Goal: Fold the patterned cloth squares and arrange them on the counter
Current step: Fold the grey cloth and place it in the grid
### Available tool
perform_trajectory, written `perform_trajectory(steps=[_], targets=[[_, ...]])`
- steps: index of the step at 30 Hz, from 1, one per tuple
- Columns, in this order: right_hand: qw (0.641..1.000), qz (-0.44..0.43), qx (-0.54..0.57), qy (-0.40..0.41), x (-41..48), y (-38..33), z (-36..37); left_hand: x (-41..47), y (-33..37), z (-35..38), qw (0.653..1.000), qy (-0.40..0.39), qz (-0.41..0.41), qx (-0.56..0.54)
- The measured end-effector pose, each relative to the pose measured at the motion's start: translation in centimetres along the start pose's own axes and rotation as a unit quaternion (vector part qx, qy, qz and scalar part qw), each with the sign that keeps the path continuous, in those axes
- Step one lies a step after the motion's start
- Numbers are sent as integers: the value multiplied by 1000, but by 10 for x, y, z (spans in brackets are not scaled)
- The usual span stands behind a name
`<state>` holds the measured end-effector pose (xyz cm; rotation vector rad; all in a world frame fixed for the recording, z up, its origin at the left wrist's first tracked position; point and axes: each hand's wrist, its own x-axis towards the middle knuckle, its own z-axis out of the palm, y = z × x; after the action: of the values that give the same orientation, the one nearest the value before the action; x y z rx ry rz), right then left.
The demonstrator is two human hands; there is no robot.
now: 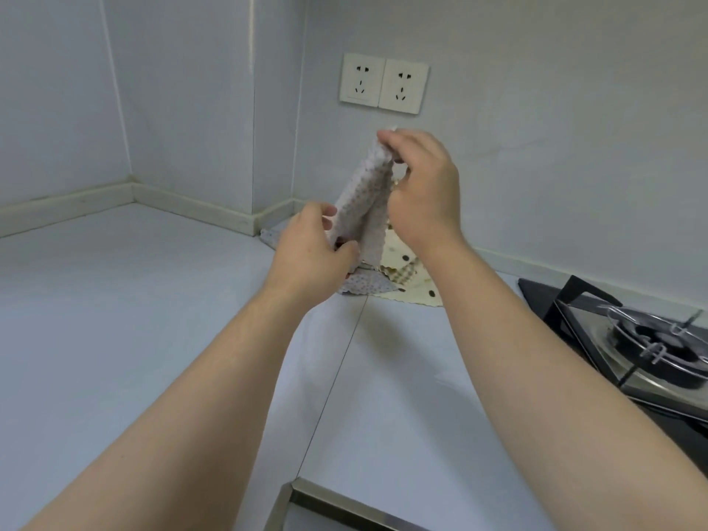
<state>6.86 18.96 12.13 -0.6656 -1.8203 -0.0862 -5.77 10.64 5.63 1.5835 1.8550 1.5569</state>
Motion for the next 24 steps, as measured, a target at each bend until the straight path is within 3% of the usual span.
perform_trajectory(steps=[6, 10, 19, 24], targets=[[1000, -9, 3, 15, -17, -16, -34, -11, 33, 7, 997, -48, 25, -48], [999, 13, 5, -32, -33, -17, -38, -13, 39, 5, 997, -54, 29, -41], [992, 114, 16, -55, -23, 5, -44, 0, 32, -11, 997, 22, 36, 70], [970, 211, 106, -55, -19, 16, -43, 8, 23, -25, 990, 58, 36, 127]])
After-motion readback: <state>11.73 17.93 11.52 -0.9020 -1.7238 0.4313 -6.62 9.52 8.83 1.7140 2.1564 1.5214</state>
